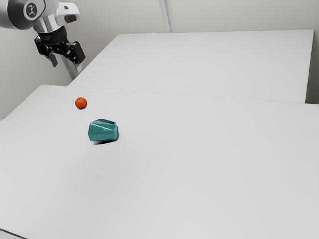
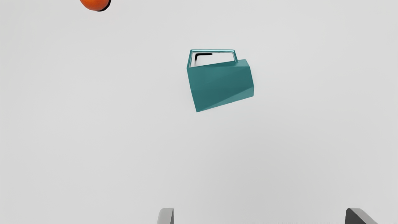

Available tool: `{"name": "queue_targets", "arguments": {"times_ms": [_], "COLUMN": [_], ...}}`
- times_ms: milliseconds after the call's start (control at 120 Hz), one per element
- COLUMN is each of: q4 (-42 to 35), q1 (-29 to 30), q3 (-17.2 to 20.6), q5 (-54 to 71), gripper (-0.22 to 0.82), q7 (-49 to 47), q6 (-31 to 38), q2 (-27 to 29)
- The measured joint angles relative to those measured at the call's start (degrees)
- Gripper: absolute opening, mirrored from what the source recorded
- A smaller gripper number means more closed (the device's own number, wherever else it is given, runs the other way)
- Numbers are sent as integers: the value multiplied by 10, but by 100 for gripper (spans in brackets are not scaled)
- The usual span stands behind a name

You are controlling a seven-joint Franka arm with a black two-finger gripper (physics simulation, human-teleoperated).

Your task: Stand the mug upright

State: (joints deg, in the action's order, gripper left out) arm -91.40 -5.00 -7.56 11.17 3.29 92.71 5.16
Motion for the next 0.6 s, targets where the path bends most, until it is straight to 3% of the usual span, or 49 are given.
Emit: {"name": "queue_targets", "arguments": {"times_ms": [308,600], "q4": [-18,-34], "q1": [4,114], "q3": [-4,-7], "q5": [1,-107], "gripper": [60,60], "q7": [7,12], "q6": [9,30], "q2": [-2,-67]}}
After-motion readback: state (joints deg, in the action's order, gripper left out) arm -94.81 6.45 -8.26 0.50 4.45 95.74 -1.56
